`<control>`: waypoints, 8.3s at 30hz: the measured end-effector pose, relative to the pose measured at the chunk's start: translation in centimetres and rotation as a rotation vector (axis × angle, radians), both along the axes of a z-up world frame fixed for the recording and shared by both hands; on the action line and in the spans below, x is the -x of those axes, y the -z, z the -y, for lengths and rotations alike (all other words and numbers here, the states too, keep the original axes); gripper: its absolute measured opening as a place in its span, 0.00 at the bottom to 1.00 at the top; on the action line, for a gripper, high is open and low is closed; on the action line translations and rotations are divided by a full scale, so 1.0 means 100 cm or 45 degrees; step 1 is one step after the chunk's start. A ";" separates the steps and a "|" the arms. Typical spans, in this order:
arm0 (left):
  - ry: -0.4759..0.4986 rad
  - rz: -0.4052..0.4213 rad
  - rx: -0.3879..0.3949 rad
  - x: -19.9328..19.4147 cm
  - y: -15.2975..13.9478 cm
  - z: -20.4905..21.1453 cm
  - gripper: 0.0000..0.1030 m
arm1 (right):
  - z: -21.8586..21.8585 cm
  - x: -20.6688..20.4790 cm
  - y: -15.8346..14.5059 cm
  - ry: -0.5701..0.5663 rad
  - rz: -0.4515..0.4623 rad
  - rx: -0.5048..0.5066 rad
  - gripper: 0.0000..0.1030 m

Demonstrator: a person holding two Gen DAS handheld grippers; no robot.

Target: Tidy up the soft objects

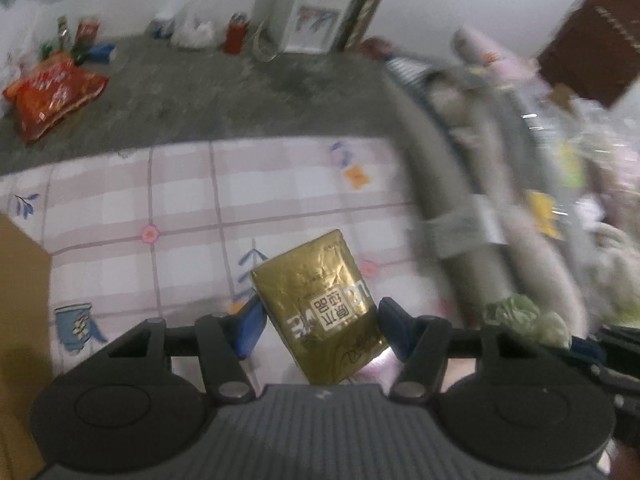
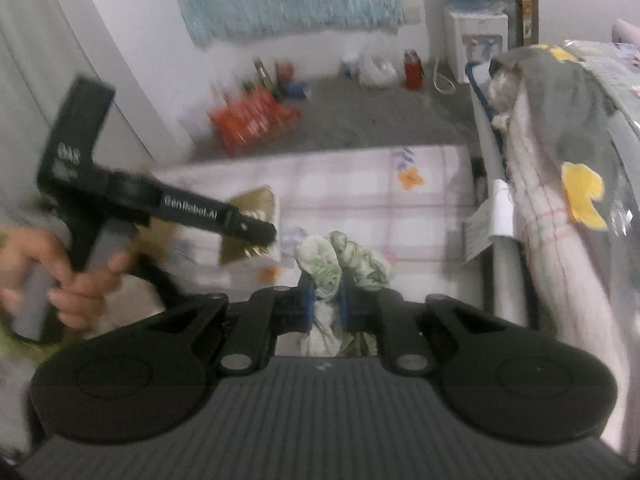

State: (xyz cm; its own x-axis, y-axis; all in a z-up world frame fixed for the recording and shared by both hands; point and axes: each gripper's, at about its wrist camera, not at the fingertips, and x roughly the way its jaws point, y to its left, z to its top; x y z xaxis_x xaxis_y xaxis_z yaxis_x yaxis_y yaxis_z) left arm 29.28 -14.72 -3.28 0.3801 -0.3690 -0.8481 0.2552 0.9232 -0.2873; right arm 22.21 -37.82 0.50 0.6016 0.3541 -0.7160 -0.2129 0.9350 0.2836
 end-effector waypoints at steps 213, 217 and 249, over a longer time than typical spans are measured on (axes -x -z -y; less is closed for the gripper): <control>-0.724 0.491 -0.432 0.376 -0.055 -0.275 1.00 | -0.328 0.311 -0.024 -0.140 0.452 0.138 0.99; -0.713 0.471 -0.423 0.373 -0.052 -0.281 1.00 | -0.330 0.308 -0.026 -0.086 0.408 0.144 0.99; -0.649 0.238 -0.460 0.346 -0.030 -0.305 1.00 | -0.375 0.254 0.011 -0.085 0.072 0.172 0.99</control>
